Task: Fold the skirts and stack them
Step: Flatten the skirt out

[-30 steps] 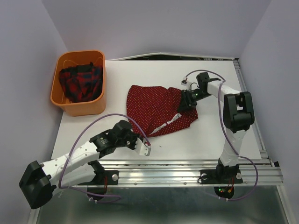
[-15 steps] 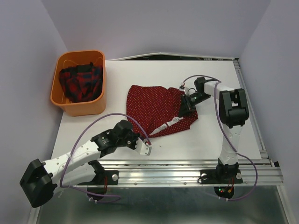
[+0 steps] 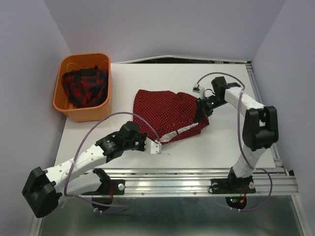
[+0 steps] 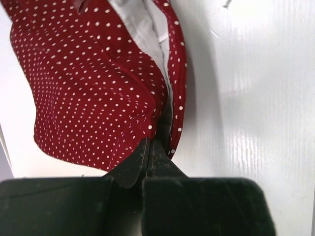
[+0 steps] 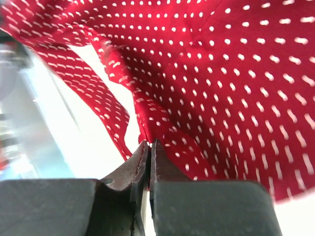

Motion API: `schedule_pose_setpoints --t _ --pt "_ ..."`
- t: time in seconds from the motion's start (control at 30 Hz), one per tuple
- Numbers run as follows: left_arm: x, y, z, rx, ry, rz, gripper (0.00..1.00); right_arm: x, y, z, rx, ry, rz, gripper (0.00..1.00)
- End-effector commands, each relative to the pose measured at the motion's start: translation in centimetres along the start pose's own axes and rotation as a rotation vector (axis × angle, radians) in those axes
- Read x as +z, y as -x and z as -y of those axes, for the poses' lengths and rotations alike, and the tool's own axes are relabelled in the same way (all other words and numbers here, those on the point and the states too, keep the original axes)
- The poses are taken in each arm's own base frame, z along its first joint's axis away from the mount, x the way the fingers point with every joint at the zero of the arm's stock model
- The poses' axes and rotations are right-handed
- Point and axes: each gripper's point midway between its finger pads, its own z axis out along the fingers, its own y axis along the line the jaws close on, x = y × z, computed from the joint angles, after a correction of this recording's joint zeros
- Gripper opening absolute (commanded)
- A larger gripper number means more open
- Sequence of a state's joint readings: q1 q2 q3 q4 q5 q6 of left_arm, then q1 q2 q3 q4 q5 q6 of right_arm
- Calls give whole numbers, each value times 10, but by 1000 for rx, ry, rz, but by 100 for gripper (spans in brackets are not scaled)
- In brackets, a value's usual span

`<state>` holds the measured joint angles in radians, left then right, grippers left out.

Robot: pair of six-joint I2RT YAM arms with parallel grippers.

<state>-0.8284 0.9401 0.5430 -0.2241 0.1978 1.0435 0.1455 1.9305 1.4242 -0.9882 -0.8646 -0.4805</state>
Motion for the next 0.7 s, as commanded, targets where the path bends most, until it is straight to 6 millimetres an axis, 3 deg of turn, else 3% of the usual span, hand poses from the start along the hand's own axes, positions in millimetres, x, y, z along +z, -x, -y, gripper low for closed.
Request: schedule_pose_setpoints --t 0.0,0.03,0.07,0.1,0.17,0.23,0.27,0.43,0.5,0.6,0.67 --pt "-16 11 -38 -208 111 22 0 -46 33 13 -295 -345 166 1" --pt "-18 7 -43 -243 122 8 0 -51 22 28 -293 -449 151 1" --pt "-23 7 -54 -275 147 12 0 -59 24 33 -326 -511 170 1" --pt "-25 3 -58 -345 157 4 0 -76 40 30 -399 -585 240 1" --pt "-32 -12 -78 -457 195 -15 0 -85 31 41 -425 -686 236 1" --pt "-27 -26 -78 -581 169 -55 0 -96 35 41 -460 -745 264 1" --pt "-30 -31 -89 -628 185 -58 0 -95 31 43 -462 -747 255 1" --pt "2 -49 -80 -851 82 -159 0 -87 26 50 -413 -721 204 1" --pt "10 -45 -82 -911 42 -146 0 -83 26 49 -382 -696 193 1" --pt "25 -46 -85 -957 -4 -144 0 -82 41 38 -306 -632 218 15" --pt "33 -47 -90 -974 -16 -141 0 -80 49 31 -277 -591 234 33"
